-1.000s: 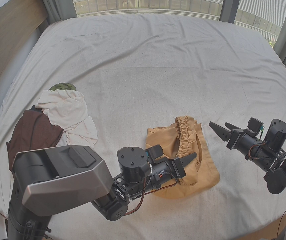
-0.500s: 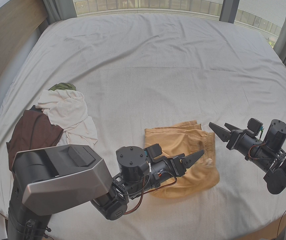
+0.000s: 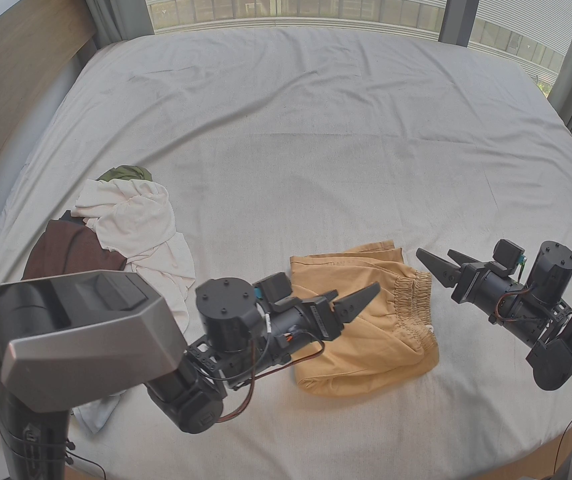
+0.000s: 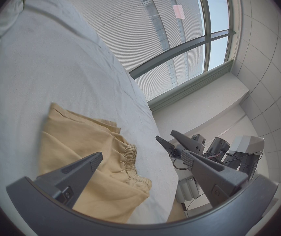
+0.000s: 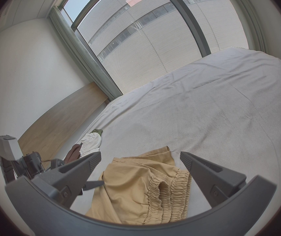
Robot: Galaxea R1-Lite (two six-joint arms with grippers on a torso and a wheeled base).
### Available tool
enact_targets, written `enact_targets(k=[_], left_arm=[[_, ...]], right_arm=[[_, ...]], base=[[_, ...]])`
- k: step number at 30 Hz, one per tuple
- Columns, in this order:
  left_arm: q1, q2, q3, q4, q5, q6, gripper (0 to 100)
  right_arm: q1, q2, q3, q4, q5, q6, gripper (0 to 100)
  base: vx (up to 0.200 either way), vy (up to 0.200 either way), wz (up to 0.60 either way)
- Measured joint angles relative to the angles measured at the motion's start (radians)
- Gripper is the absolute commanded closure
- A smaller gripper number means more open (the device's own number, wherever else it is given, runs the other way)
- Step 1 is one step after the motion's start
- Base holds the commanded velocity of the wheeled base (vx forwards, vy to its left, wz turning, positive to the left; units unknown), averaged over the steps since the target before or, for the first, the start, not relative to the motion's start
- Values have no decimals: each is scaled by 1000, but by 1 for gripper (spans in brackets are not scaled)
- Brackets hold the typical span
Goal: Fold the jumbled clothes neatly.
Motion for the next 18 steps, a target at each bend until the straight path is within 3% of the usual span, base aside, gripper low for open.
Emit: enact_targets(k=[9, 18], left_arm=[[110, -149, 227, -42, -13, 140, 0], [322, -289, 441, -53, -125, 287, 0]], right_arm=[[7, 7, 16, 0, 0, 0, 0], [40, 13, 64, 0, 0, -4, 0]], base=[[0, 0, 0], [0, 0, 0]])
